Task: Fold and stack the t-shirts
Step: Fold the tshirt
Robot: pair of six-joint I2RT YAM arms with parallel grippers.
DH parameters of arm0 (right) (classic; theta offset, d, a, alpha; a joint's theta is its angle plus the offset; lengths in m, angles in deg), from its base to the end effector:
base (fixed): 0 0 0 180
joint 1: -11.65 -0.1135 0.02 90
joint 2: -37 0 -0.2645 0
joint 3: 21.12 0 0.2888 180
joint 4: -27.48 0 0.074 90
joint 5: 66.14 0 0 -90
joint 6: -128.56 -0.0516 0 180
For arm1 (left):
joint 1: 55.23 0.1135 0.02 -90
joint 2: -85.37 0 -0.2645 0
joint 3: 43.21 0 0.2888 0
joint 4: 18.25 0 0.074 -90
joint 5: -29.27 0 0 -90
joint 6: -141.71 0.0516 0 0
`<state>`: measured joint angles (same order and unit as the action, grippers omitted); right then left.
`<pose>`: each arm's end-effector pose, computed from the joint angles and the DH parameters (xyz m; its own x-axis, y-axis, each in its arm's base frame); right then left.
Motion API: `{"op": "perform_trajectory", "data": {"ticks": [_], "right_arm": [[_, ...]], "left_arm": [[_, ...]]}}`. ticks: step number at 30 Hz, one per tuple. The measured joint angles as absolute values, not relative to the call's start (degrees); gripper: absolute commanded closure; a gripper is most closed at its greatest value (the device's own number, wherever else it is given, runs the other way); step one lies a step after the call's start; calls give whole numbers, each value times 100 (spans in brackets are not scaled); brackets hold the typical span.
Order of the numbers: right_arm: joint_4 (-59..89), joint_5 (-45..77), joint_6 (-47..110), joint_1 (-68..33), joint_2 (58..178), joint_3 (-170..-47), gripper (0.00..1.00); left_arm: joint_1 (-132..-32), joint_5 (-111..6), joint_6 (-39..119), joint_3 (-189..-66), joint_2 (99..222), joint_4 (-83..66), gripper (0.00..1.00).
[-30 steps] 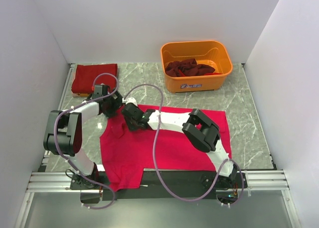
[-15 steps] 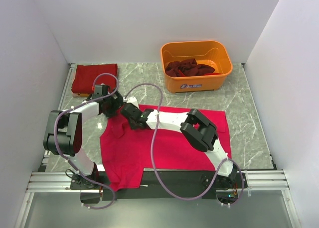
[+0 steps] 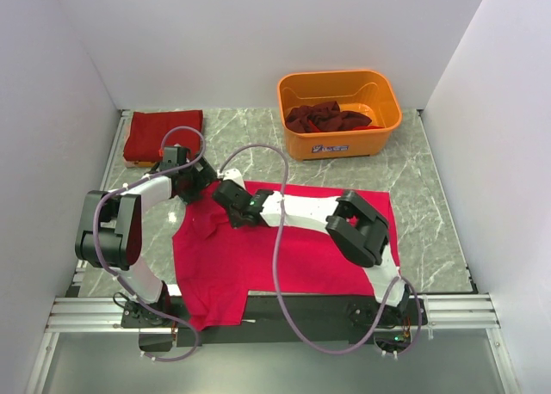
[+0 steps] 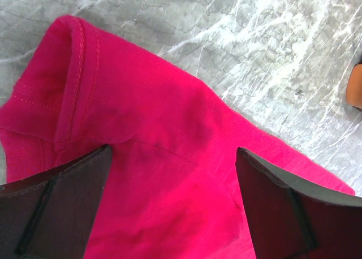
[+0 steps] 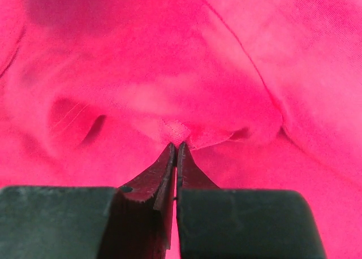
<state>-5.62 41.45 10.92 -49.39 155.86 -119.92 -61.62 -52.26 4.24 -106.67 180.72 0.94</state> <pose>0.2523 0.4236 0.1475 -0.6895 -0.3327 -0.6434 -0.4814 0.8742 0.0639 0.3653 -0.0486 0.1270 -0.6715 -0.6582 -0.3402 -0.4332 0.7213 -0.5404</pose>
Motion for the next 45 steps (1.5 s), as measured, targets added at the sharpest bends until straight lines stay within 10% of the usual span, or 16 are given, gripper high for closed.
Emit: {"op": "perform_trajectory", "data": {"ticks": [21, 30, 45], "right_arm": [[-1263, 3487, 900, -5024, 14839, -11450, 84], [-1128, 3052, 991, -4792, 13733, -10591, 26], [-780, 3052, 731, -97, 11912, -8025, 23]], "left_arm": [[-6162, -5325, 527, -10896, 18175, 431, 1], [-6162, -5406, 601, -10933, 18177, 531, 1], [-6162, -5460, 708, -10947, 18170, 581, 1]]}}
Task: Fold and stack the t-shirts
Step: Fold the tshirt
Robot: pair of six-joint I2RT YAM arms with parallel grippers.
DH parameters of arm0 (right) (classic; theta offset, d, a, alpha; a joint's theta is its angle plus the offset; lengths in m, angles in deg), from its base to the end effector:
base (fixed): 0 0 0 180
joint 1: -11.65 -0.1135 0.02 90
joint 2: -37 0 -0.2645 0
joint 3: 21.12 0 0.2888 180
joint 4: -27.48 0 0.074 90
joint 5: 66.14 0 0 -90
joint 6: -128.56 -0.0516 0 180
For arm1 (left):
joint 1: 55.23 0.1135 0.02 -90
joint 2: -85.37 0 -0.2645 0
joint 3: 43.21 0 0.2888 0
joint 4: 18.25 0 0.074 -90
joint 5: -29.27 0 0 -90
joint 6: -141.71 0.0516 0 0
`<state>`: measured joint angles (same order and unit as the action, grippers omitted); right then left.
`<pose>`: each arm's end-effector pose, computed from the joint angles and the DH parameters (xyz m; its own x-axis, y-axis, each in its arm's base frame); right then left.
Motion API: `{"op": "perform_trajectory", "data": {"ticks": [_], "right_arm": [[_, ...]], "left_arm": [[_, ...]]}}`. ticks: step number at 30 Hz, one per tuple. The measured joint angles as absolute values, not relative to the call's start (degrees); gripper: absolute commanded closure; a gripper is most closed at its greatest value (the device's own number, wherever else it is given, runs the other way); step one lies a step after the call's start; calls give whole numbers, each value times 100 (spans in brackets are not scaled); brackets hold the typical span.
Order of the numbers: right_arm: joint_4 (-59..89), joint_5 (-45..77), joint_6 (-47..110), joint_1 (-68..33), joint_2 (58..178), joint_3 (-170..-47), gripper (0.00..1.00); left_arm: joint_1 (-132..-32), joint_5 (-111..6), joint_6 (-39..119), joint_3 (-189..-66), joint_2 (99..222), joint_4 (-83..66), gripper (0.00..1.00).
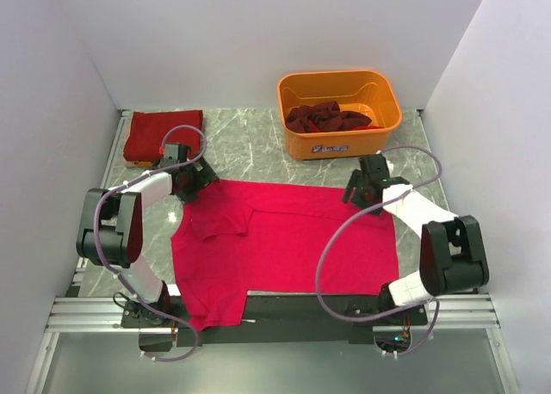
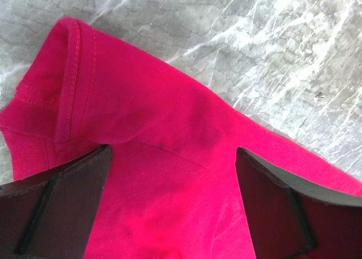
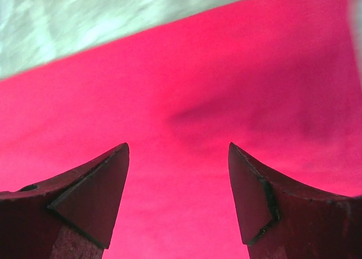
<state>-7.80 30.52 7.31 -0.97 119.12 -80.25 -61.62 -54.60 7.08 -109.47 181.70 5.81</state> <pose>0.3092 0.0631 0.1562 -0.7913 0.3509 -0.5008 0.2959 0.9364 0.1885 0.3696 -0.0469 0.1301 -0.6945 -0.6251 -0.3562 -0.4428 0.7616 -0.4732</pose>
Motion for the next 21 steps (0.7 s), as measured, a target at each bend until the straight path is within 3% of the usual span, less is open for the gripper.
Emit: {"op": "perform_trajectory", "data": {"ticks": [7, 21], "right_arm": [[-728, 2999, 939, 737, 12719, -8185, 24], [-730, 2864, 1245, 1227, 13713, -9293, 24]], "left_arm": [[-6162, -5462, 754, -10947, 18168, 586, 1], [-6298, -5565, 883, -11180, 18310, 809, 1]]}}
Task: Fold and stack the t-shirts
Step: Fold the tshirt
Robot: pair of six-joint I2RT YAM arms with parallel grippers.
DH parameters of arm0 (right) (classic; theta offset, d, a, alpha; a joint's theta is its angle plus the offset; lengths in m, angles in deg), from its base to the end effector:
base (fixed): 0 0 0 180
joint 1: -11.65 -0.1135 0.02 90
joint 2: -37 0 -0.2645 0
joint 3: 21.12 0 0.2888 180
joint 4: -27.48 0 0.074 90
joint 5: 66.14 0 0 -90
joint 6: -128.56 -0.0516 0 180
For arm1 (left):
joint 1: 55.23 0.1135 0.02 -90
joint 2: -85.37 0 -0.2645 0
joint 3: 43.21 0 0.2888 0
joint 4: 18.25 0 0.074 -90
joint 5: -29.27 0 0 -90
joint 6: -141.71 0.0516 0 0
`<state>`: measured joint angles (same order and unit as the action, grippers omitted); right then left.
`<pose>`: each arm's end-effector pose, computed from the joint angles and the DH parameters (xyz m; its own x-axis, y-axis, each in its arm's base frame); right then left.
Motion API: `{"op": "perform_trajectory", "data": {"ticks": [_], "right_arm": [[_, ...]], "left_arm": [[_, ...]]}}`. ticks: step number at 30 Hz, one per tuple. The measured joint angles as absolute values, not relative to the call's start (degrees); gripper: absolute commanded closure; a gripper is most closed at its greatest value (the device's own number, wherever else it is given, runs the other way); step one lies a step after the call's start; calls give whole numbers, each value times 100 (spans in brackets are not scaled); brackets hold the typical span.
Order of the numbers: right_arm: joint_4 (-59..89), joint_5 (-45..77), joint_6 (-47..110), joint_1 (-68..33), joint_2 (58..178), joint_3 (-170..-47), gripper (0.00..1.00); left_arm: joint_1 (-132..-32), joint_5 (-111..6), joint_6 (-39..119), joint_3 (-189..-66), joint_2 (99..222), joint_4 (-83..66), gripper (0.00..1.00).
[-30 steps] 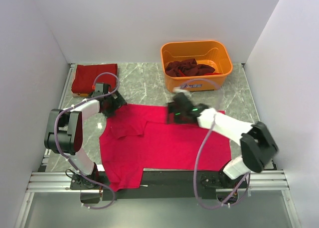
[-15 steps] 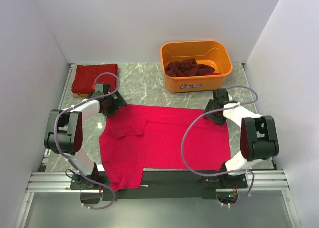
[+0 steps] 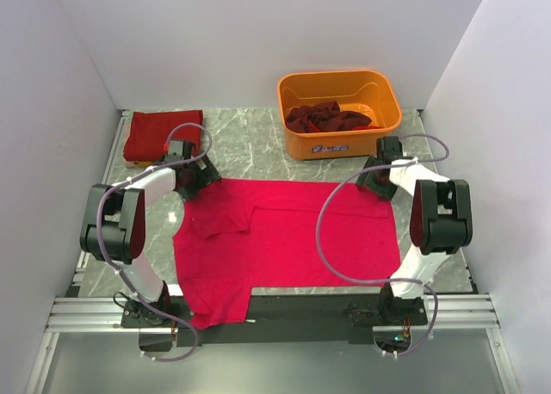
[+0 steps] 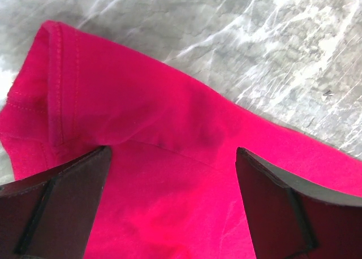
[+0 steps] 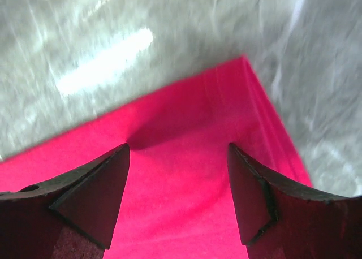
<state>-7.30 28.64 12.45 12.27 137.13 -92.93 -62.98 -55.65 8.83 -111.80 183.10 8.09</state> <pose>0.3774 -0.0084 0.1250 -0.7794 0.4470 -0.4390 0.4360 0.8902 0.1324 0.3748 -0.0556 0.1316 -0.7235 -0.5856 -0.3656 -0.4207 0.7939 -0.4391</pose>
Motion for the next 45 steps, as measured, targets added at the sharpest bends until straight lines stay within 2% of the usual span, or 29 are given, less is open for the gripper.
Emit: {"op": "perform_trajectory", "data": {"ticks": [12, 26, 38, 45], "right_arm": [[-940, 2606, 1507, 1546, 14633, -10499, 24], [-754, 2234, 1649, 1817, 14990, -10969, 25], [-662, 2247, 1704, 1830, 14920, -10958, 25], [-695, 2359, 1693, 1830, 13945, -10523, 24]], "left_arm": [[-6433, -5718, 916, -11967, 18870, 1220, 1], [-6475, -5709, 1091, -12592, 19368, 1231, 1], [-6479, -5956, 1355, -13379, 19753, 1622, 1], [-6617, -6206, 1270, -13005, 19069, 1893, 1]]}}
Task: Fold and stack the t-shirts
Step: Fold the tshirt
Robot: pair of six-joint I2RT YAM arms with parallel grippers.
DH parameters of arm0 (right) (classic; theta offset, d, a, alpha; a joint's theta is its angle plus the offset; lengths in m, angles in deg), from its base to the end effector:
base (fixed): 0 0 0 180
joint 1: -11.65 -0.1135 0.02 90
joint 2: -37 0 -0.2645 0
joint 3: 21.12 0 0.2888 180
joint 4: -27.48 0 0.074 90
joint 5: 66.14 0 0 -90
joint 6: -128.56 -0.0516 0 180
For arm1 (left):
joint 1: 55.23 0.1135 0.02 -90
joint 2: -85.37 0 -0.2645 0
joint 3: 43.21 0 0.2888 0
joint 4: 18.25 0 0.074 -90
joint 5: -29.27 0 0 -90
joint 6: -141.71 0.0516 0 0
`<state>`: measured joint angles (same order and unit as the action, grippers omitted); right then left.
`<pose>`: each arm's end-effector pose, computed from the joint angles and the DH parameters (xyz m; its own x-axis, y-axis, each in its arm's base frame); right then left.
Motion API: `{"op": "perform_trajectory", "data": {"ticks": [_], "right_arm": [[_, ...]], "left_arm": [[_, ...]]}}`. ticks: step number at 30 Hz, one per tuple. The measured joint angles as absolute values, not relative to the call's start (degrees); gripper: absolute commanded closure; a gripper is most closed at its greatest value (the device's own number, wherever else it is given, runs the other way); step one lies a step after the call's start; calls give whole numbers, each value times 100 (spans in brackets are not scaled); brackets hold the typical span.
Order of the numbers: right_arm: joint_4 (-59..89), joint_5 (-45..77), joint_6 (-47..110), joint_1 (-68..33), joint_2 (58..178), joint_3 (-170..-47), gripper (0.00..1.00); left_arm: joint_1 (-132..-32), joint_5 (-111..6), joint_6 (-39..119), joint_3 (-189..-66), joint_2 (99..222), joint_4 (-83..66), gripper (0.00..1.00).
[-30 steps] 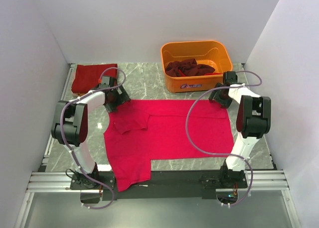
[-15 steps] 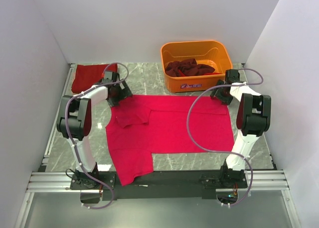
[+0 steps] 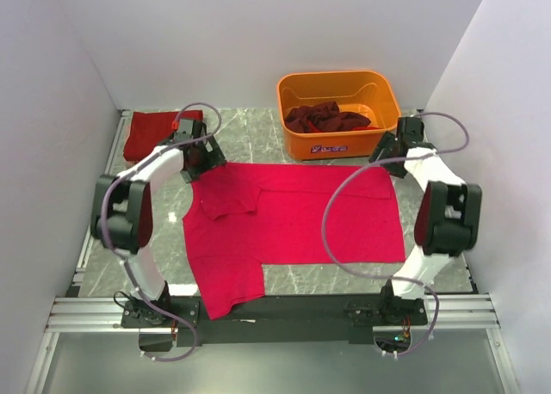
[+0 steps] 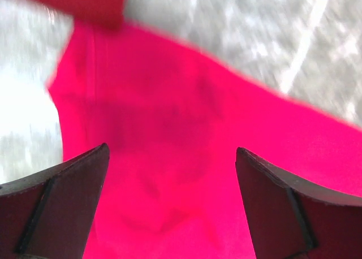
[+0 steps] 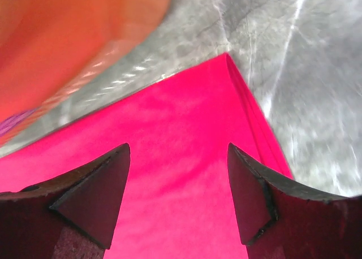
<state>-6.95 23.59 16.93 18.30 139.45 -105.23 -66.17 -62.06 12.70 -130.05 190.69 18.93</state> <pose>0.4243 -0.0492 0.1809 -0.6935 0.4520 -0.5610 0.3965 0.8896 0.2265 0.4270 -0.0813 0.1734 -0.7413 -0.4977 -0.4504 -0.3729 0.8633 -0.3402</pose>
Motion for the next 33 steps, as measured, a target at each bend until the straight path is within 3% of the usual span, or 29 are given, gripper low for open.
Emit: {"op": "perform_trajectory", "data": {"ticks": [8, 16, 23, 26, 28, 33], "right_arm": [[-575, 2389, 1369, 1830, 12087, -9299, 23], [-575, 2427, 1009, 1830, 11392, -8434, 22], [-533, 2422, 963, 1830, 11136, -8351, 22], [-518, 2418, 963, 1830, 11136, -8335, 22], [-512, 2418, 963, 1830, 11136, -8335, 22], [-512, 2409, 963, 1830, 11136, -8320, 22]], "left_arm": [[-7439, -6411, 724, -11576, 17008, 2352, 1], [-8608, -6466, -345, -10042, 14715, 3932, 1], [-9943, -5563, -1949, -8531, 12971, 4876, 1], [-10472, -5296, -2467, -8173, 12912, 4981, 9], [-10724, -5239, -2655, -8144, 13209, 5040, 21], [-11124, -5285, -2725, -8367, 14087, 5097, 39]]}}
